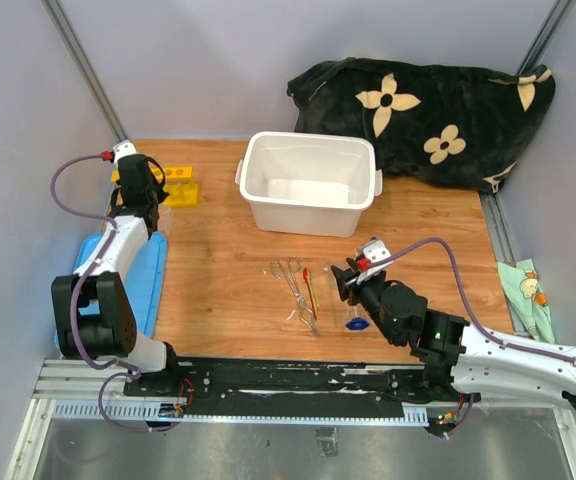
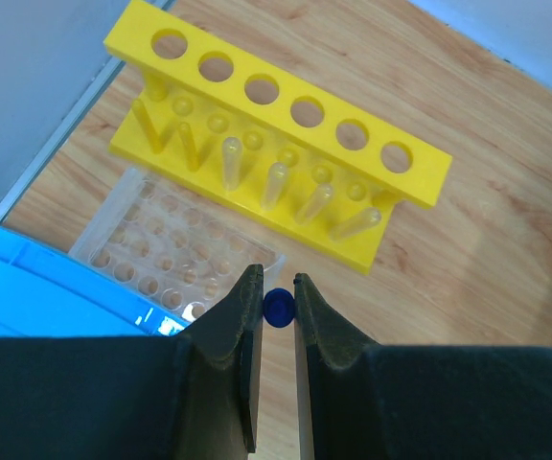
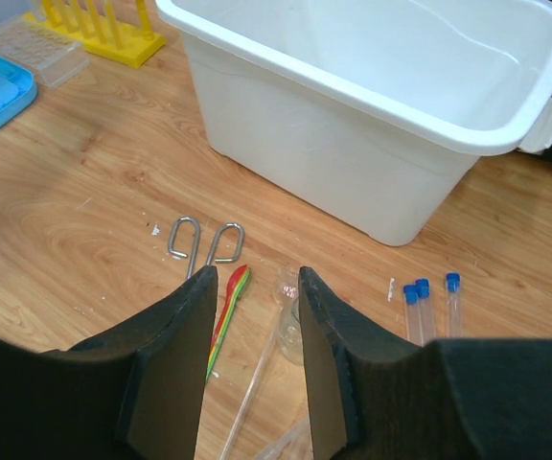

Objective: Organize the chemistry lab equipment
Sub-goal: Insert the test tube into the slot of the test tube rack.

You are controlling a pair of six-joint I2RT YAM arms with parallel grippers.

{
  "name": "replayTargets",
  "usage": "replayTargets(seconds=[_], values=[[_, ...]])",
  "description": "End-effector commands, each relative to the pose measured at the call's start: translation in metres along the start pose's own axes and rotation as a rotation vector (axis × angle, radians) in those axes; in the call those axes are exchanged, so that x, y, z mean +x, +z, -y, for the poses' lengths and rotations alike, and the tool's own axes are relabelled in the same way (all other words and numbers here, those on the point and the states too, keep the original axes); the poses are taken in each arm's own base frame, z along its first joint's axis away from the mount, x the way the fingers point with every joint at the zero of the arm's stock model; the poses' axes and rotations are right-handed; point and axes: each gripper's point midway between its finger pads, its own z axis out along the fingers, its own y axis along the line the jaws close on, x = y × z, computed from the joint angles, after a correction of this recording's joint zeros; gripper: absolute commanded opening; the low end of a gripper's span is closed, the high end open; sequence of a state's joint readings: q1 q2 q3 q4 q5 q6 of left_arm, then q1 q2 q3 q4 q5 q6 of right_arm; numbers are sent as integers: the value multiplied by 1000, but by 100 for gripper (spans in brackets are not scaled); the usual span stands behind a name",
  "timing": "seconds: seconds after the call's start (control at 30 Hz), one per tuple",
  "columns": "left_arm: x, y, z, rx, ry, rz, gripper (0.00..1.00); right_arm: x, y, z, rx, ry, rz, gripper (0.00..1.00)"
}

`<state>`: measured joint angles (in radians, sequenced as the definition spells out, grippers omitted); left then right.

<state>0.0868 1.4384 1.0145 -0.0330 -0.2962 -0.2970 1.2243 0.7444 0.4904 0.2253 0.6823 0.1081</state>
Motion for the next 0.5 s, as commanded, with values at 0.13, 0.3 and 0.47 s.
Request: replayTargets(seconds=[0.13, 0.3, 0.47], values=[[-8, 26, -13, -39, -56, 68, 0, 17, -5, 20, 66, 18, -29, 40], [2, 35, -18, -45, -57, 66, 0, 19, -6, 24, 77, 21, -30, 40], [11, 38, -19, -36, -66, 54, 0, 19, -8, 28, 87, 25, -26, 40]])
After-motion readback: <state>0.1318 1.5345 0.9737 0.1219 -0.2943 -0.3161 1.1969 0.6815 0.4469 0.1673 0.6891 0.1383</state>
